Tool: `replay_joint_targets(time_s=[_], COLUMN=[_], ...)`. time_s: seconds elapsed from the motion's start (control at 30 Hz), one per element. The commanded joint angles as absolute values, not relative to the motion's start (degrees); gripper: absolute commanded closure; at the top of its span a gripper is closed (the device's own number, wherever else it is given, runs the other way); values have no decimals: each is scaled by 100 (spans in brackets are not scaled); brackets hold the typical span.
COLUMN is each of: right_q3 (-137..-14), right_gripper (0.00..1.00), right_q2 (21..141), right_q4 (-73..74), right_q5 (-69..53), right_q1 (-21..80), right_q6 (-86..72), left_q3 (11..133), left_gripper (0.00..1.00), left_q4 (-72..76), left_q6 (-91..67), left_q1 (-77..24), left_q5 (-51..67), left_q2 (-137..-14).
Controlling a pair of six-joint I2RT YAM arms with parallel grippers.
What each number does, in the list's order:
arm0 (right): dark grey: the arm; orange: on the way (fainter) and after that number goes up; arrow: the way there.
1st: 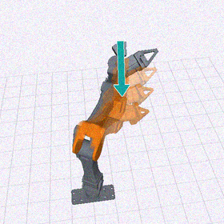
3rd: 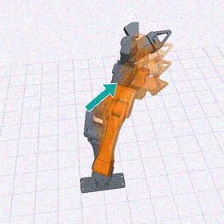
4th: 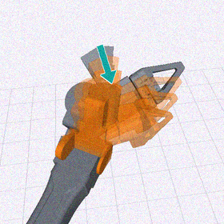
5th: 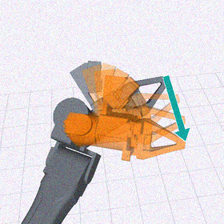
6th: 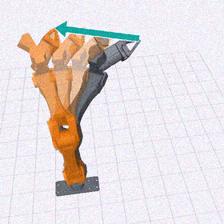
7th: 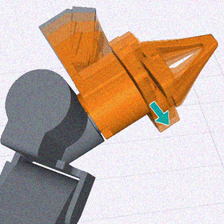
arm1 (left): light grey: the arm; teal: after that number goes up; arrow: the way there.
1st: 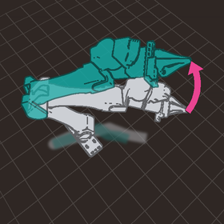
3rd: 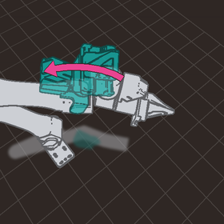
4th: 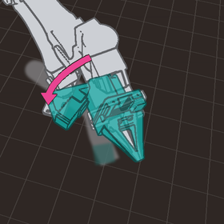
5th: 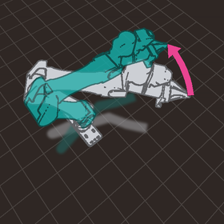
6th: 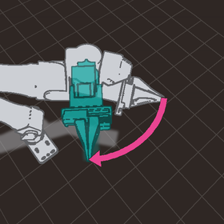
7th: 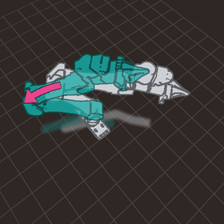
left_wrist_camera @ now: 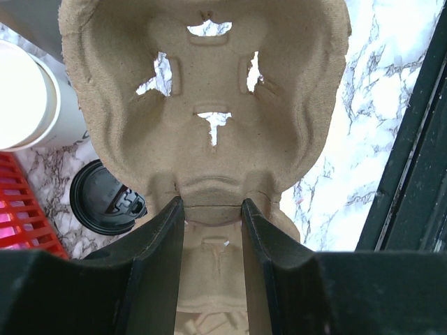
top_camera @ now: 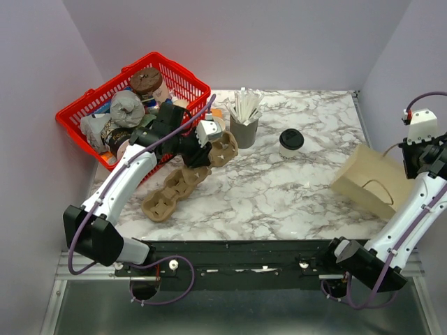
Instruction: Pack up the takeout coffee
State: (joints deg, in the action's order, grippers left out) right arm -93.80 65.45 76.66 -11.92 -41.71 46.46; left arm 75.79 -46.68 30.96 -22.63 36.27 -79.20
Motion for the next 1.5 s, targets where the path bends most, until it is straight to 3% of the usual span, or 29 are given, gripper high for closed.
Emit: replay_joint_targets(time_s=[0.0, 0.5, 0.73, 1.47], right_q3=[-9563, -9492, -9702, -9580], right_gripper=[100, 99, 99, 97], right_q2=[6460, 6461, 6512, 7084], right_q4=[8754, 8754, 8754, 8754], right_q5=[-1766, -2364, -3233, -3225], right_q1=[-3990, -3542, -3156, -2734], right_q6=[4386, 4517, 4098, 4025], left_q3=[7769, 7796, 7901, 7752], left_gripper=[100, 100, 100, 100], left_q4=[-4694, -4562, -4535, -4360], left_q6=[3182, 2883, 2830, 2549], left_q1=[-2294, -2391, -2505, -2663], left_q5=[3823, 3806, 3814, 3674], left_q2=[-8016, -7981, -7972, -7893])
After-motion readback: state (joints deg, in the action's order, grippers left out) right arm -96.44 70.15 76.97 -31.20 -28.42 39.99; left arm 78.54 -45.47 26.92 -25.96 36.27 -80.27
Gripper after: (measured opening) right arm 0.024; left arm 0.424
